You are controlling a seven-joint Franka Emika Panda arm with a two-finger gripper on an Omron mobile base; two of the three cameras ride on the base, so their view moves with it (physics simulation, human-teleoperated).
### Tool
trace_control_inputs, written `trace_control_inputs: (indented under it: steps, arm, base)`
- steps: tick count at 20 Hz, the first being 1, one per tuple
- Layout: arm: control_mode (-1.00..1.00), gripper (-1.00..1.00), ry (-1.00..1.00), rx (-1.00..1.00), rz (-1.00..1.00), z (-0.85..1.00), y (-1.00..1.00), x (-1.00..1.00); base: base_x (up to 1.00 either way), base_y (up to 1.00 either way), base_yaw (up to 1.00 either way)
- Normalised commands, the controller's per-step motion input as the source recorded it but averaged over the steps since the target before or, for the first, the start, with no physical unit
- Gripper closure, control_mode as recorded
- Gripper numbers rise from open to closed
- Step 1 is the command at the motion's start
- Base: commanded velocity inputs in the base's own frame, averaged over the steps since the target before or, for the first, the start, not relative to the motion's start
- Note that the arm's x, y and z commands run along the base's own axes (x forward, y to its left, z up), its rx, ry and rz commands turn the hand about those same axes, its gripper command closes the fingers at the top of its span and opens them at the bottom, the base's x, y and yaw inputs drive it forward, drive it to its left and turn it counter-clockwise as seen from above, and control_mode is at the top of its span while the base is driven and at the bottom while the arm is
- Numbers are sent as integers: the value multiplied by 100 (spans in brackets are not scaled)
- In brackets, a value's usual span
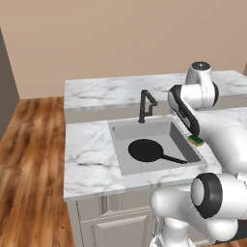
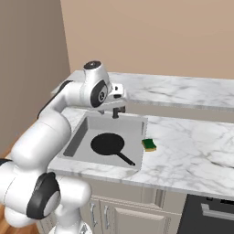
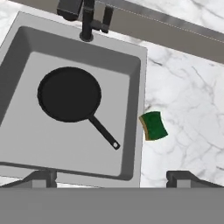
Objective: Pick the pan and sponge and place them into the sink. Then turn on the water.
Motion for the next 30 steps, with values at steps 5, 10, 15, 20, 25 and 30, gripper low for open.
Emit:
trace_control_inputs:
  steps: [5,10,15,20,25,30]
  arm:
    - [-100,-100,0,-2,0,-86,-31,-3]
    - [-100,-100,0,3,0,-69,-46,-7]
    - [-100,-100,0,4,0,-15,-37,-1]
    - [-100,-100,0,2,0,-1,-36,0]
    - [-100,-100,0,2,0,-22,-27,0]
    - [-100,-100,0,7,2,-31,-23,8]
  base:
    - [0,0,0]
    - [0,0,0]
    - [0,0,0]
    - [0,0,0]
    - [0,0,0]
    - [0,0,0]
